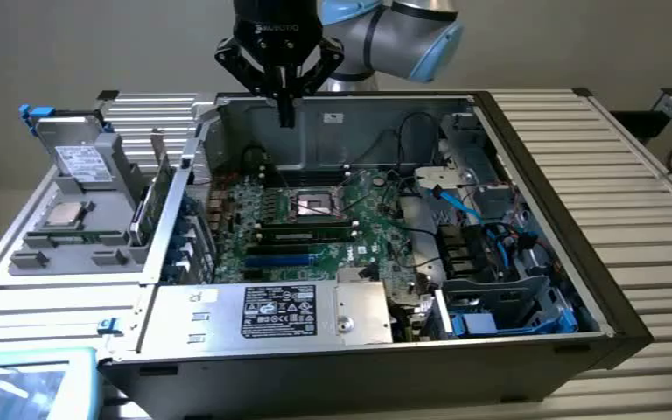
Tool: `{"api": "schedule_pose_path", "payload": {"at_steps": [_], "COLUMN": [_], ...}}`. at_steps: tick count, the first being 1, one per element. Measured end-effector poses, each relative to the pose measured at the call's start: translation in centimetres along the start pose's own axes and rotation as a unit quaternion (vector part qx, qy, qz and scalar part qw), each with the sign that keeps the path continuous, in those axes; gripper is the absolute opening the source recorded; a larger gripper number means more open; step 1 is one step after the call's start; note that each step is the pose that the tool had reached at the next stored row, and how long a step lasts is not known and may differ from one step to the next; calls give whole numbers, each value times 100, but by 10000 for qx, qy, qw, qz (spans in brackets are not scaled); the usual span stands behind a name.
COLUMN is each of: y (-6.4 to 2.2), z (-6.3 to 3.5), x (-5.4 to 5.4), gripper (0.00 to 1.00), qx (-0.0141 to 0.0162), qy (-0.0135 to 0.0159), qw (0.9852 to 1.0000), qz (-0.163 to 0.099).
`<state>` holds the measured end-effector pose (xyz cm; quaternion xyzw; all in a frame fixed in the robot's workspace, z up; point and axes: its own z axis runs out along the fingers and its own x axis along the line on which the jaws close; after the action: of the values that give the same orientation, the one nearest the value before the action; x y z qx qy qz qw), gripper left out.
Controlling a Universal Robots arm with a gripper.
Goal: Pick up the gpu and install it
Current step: 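Reach for the gpu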
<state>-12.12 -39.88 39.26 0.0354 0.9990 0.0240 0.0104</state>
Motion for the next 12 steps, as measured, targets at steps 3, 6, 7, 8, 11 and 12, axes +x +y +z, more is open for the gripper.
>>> {"api": "schedule_pose_path", "payload": {"at_steps": [3,6,7,8,11,12], "y": [0,0,0,0,0,0], "z": [0,0,0,0,0,-1], "x": [0,0,0,0,0,1], "gripper": [13,13,13,13,13,13], "qx": [0,0,-1,-1,-1,-6], "qy": [0,-3,-7,-7,-8,-7], "qw": [10000,10000,10000,10000,10000,10000], "qz": [0,0,0,-1,0,0]}}
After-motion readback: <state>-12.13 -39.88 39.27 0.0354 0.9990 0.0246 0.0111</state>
